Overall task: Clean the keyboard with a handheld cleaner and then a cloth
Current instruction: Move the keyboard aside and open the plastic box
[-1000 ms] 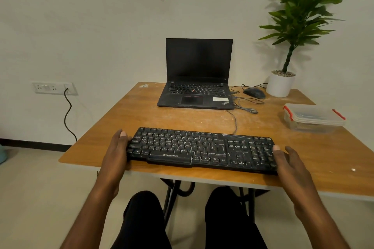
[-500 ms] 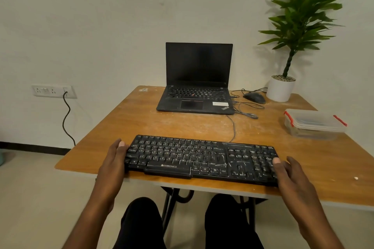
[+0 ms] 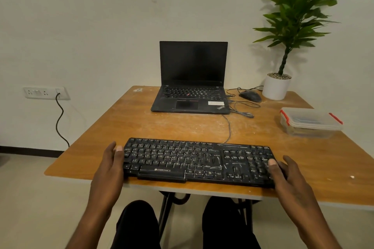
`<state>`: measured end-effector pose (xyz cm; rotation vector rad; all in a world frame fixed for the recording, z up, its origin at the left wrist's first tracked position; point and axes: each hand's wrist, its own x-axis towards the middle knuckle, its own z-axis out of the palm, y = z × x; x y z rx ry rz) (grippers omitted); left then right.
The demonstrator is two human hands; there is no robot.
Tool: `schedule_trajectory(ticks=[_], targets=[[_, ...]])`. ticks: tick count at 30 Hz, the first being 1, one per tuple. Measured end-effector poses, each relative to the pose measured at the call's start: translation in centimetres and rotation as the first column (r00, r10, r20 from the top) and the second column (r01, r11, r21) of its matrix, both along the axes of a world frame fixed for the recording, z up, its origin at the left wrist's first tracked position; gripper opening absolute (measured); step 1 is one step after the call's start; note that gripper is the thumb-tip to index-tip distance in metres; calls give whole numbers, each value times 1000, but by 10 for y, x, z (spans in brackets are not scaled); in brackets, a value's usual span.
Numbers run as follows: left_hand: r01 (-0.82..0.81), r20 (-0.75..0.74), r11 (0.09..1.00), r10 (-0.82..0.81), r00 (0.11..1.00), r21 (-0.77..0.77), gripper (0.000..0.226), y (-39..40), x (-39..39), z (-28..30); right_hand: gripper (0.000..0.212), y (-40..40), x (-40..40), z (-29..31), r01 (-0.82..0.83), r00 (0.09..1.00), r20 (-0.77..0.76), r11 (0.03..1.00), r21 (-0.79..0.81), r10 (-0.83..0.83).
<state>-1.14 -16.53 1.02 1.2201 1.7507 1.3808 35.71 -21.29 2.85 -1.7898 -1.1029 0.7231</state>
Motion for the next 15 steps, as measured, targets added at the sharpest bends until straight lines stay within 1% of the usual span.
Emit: schedule_trajectory(ticks=[3, 5, 9, 12, 15], targets=[[-12, -120, 999, 16, 993, 32, 63, 1, 6, 3, 74, 2, 3, 1, 7, 1000, -21, 1000, 15, -6], [-9, -161, 997, 22, 987, 79, 65, 4, 12, 7, 72, 5, 5, 3, 10, 999, -31, 999, 33, -9], [36, -190, 987, -6, 982, 154, 69, 16, 32, 14, 71, 14, 9, 7, 13, 999, -30, 998, 67, -11], [87, -177, 987, -62, 982, 136, 75, 26, 53, 20, 74, 22, 10, 9, -8, 1000, -24, 996, 92, 10], [159, -170, 978, -135, 976, 138, 71, 37, 78, 27, 68, 32, 12, 13, -33, 999, -13, 993, 115, 34]])
